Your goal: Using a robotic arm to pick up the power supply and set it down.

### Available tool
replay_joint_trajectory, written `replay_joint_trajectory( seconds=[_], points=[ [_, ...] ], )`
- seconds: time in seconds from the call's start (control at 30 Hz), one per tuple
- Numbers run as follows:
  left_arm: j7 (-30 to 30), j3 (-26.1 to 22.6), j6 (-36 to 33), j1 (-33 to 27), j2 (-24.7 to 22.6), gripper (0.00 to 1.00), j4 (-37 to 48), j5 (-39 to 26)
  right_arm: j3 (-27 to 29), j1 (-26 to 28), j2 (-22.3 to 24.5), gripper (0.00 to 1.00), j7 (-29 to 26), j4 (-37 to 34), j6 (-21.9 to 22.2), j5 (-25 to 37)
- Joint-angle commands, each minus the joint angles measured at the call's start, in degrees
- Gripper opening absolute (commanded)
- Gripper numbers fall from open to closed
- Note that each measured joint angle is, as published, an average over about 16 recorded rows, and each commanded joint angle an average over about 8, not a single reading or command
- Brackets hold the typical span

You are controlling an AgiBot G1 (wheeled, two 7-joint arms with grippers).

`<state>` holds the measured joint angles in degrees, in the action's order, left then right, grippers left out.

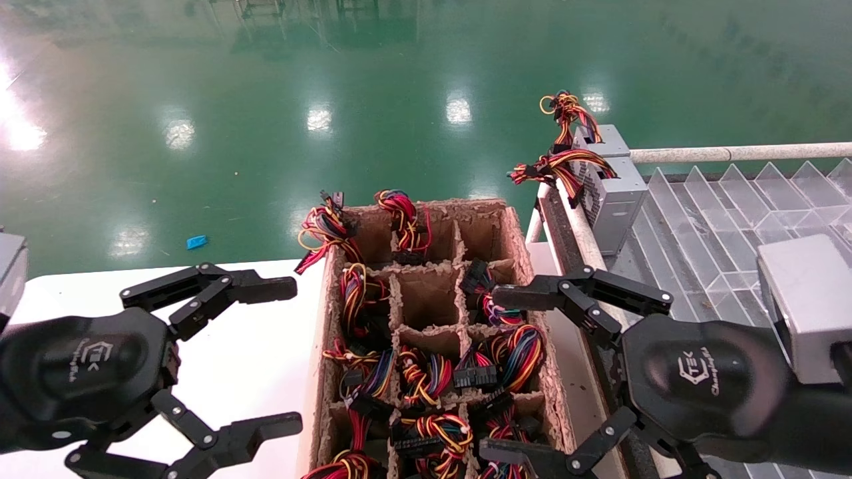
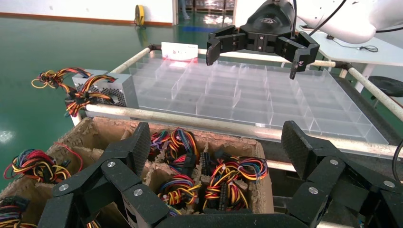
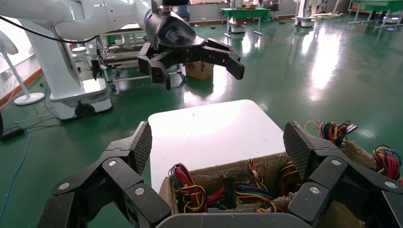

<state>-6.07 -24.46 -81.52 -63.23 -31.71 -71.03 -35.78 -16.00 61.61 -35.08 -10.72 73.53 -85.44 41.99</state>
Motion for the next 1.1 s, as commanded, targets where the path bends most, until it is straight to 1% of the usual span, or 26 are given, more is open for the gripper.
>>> replay_joint_trajectory(
  seconds=[0.03,0.43,0.7,0.8,0.9,1.0,1.1],
  points=[
    [0.0,0.0,0.0,0.0,0.0,1.00,0.0,0.0,0.0,0.0,0.0,1.00,0.0,0.0,0.0,0.0],
    [0.0,0.0,0.0,0.0,0.0,0.99,0.0,0.0,0.0,0.0,0.0,1.00,0.0,0.0,0.0,0.0],
    [0.0,0.0,0.0,0.0,0.0,0.00,0.0,0.0,0.2,0.0,0.0,1.00,0.4,0.1,0.3,0.0],
    [0.0,0.0,0.0,0.0,0.0,0.00,0.0,0.0,0.5,0.1,0.0,1.00,0.9,0.2,1.4,0.5],
    [0.0,0.0,0.0,0.0,0.0,0.00,0.0,0.0,0.6,0.8,-0.7,1.00,1.8,0.7,4.1,2.4],
    [0.0,0.0,0.0,0.0,0.0,0.00,0.0,0.0,0.0,1.9,-2.4,1.00,2.5,1.5,8.4,6.0],
    [0.0,0.0,0.0,0.0,0.0,0.00,0.0,0.0,-1.3,3.4,-5.3,1.00,3.3,1.9,13.4,10.6]
  ],
)
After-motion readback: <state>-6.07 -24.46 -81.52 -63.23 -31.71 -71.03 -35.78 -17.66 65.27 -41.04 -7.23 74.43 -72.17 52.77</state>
